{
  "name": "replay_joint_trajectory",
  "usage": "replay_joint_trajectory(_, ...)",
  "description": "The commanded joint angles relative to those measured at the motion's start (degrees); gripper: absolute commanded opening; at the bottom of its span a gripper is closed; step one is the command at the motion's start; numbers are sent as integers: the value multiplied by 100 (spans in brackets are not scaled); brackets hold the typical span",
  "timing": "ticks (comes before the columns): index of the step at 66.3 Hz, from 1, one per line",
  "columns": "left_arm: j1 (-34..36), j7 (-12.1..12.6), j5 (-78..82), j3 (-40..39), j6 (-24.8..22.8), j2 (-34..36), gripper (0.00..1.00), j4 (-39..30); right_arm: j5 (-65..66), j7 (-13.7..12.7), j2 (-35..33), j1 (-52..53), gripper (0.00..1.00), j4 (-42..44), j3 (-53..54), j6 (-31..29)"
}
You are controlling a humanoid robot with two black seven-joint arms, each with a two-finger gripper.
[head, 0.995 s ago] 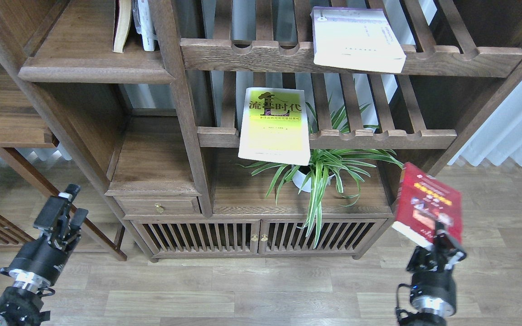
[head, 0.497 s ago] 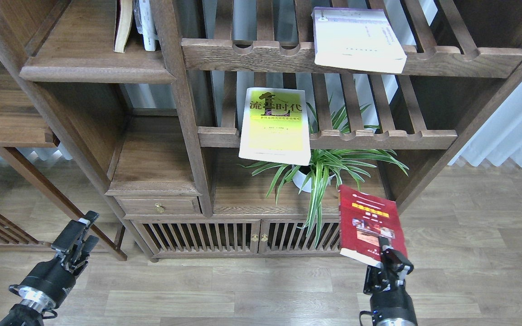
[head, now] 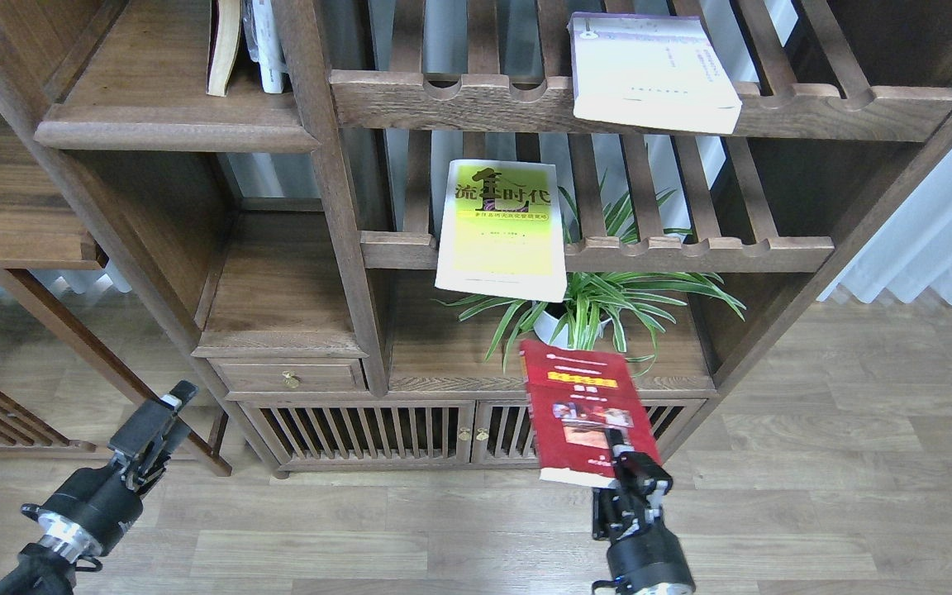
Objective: Organize books on shelf
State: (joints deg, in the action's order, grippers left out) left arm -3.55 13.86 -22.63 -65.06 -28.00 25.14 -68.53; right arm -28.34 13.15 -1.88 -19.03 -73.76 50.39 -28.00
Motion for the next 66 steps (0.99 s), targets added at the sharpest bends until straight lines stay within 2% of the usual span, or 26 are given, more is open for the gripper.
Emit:
replay_joint_trajectory(1, -58, 899, -549, 11, 0, 474, 100, -169, 4, -322, -119, 40, 6, -7, -240, 0)
replay_joint_trajectory(3, -111, 1100, -628, 11, 0, 571, 100, -222, 4, -401, -128, 49, 6, -7, -284, 0)
replay_joint_trajectory(7, -225, 1285, -638, 28, 0, 720, 99, -344, 4, -524, -120, 101, 6, -7, -310, 0)
replay_joint_trajectory(13, -287, 1286, -638, 28, 0, 747, 98, -451, 4, -630, -128, 215, 6, -7, -451, 0)
replay_joint_trajectory(21, -462, 1286, -638, 37, 0, 756, 99, -583, -5, -639, -137, 374, 6, -7, -715, 0)
replay_joint_trajectory(35, -1279, 1286, -664, 37, 0, 686, 100, -1048, 12, -867, -93, 444, 7, -7, -1092, 0)
replay_joint_trajectory(53, -1377, 1277, -664, 459, 0, 510, 100, -1057, 65, -990, -49, 567, 7, 11, -1444, 0)
replay_joint_trajectory(66, -1385, 1286, -611, 564, 0, -8, 99, -1066, 258, -1052, 74, 629, 7, 230, -1462, 0)
